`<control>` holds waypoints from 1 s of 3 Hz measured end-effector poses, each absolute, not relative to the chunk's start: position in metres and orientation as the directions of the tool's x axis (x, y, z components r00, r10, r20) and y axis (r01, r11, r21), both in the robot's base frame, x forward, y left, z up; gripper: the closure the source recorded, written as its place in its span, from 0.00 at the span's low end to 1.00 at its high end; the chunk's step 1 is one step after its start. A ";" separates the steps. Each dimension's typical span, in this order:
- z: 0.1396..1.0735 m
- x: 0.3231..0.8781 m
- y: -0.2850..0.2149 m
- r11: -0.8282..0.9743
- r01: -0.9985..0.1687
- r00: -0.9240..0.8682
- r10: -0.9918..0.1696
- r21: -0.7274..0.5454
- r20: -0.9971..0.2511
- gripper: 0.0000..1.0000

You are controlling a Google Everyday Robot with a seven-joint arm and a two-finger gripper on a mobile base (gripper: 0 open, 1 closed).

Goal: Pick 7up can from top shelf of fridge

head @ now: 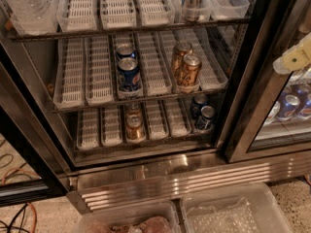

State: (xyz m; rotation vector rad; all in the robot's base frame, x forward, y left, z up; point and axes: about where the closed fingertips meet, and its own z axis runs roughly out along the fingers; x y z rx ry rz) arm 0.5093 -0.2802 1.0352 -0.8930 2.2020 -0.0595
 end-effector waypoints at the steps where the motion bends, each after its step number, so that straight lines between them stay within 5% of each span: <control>1: 1.035 0.509 -0.280 0.756 -0.582 -0.479 -0.617 -0.300 -0.625 0.00; 3: 1.077 0.454 -0.200 0.653 -0.681 -0.250 -0.632 -0.331 -0.733 0.00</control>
Offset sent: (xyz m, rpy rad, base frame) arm -0.0763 0.1139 0.0467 0.3117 -0.1166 0.3283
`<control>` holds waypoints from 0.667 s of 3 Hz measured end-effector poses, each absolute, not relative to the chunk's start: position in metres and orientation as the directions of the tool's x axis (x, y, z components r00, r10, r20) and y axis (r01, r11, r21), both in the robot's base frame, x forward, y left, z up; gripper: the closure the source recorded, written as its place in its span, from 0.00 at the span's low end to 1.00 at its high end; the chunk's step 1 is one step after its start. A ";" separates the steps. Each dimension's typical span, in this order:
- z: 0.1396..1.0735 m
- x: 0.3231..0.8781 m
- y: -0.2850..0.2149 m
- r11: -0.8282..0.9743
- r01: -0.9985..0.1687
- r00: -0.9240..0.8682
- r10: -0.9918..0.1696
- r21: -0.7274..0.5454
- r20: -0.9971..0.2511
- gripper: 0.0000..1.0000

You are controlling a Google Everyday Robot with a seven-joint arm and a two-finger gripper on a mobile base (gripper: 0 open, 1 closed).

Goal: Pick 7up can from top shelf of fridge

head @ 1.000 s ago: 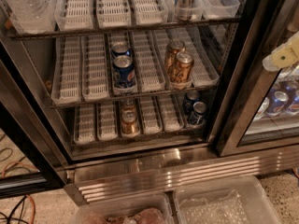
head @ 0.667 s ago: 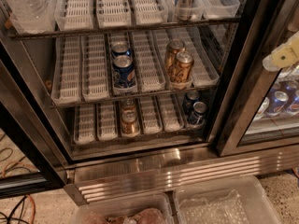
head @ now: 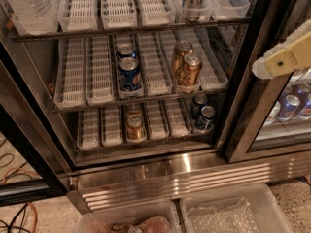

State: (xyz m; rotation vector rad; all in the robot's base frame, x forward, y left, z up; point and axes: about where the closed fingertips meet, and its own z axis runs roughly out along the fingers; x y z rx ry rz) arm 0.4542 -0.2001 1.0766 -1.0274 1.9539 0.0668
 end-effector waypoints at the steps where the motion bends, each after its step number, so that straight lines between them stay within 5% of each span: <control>1: 1.092 0.444 -0.177 0.602 -0.714 -0.162 -0.639 -0.357 -0.752 0.00; 2: 1.092 0.444 -0.177 0.602 -0.714 -0.162 -0.639 -0.357 -0.752 0.00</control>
Offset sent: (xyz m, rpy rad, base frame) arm -0.0109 0.0227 0.0147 0.0132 -0.0494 0.0783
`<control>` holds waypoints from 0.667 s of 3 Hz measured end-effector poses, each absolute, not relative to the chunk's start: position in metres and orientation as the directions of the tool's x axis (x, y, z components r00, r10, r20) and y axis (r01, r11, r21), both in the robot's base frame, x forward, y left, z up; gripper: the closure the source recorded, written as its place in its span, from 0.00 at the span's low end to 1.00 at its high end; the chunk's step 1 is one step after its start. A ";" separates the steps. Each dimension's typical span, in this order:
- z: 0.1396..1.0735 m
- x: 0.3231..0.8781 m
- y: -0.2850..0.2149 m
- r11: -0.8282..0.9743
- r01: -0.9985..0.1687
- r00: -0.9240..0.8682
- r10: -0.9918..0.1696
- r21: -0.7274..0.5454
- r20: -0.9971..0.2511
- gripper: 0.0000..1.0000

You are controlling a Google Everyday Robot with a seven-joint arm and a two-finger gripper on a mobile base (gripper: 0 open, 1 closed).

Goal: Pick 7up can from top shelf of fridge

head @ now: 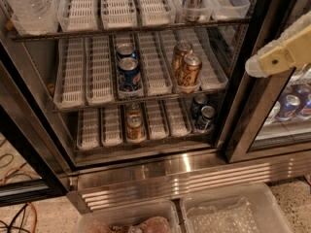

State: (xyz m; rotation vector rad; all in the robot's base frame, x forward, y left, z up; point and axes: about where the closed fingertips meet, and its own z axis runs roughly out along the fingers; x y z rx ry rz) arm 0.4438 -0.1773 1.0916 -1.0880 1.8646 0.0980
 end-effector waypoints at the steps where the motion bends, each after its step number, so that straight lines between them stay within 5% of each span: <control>1: 1.097 0.450 -0.176 0.654 -0.670 -0.154 -0.586 -0.352 -0.796 0.00; 2: 1.080 0.464 -0.156 0.731 -0.615 -0.173 -0.491 -0.296 -0.854 0.00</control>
Offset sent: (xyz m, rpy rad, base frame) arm 0.0780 0.0174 -0.0190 0.3457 -0.2282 -0.3249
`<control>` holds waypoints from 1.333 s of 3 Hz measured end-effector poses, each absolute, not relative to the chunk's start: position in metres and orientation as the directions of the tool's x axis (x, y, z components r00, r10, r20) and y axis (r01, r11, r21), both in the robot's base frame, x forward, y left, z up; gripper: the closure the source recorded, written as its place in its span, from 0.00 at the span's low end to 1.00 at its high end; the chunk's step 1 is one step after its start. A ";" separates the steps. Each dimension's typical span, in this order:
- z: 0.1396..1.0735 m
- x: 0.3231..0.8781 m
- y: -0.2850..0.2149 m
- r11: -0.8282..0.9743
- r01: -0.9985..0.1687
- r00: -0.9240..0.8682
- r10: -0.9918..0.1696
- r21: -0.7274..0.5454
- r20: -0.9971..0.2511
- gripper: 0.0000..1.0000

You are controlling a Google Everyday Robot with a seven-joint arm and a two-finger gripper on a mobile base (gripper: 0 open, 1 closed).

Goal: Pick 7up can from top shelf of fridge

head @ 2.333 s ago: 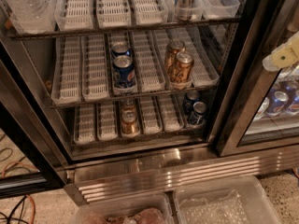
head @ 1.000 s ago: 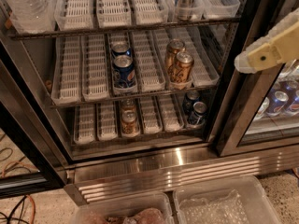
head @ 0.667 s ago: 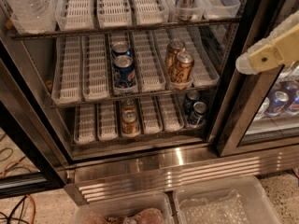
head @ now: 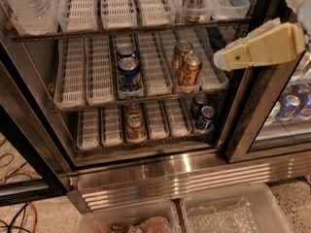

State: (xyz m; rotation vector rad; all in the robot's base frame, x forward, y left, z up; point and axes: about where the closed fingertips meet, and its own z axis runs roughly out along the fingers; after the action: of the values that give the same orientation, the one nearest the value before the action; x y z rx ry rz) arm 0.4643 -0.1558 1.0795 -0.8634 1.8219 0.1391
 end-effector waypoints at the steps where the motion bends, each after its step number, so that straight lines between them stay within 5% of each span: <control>1: 1.092 0.474 -0.159 0.759 -0.564 -0.141 -0.477 -0.325 -0.867 0.00; 4: 1.095 0.505 -0.127 0.742 -0.579 -0.084 -0.465 -0.337 -0.881 0.00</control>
Offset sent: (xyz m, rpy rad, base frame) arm 0.0098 -0.0036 0.0090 0.0095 -0.0551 -0.0425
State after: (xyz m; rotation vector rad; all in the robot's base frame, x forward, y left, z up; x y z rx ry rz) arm 0.5054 -0.1274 1.0945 -0.8324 1.7195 0.1162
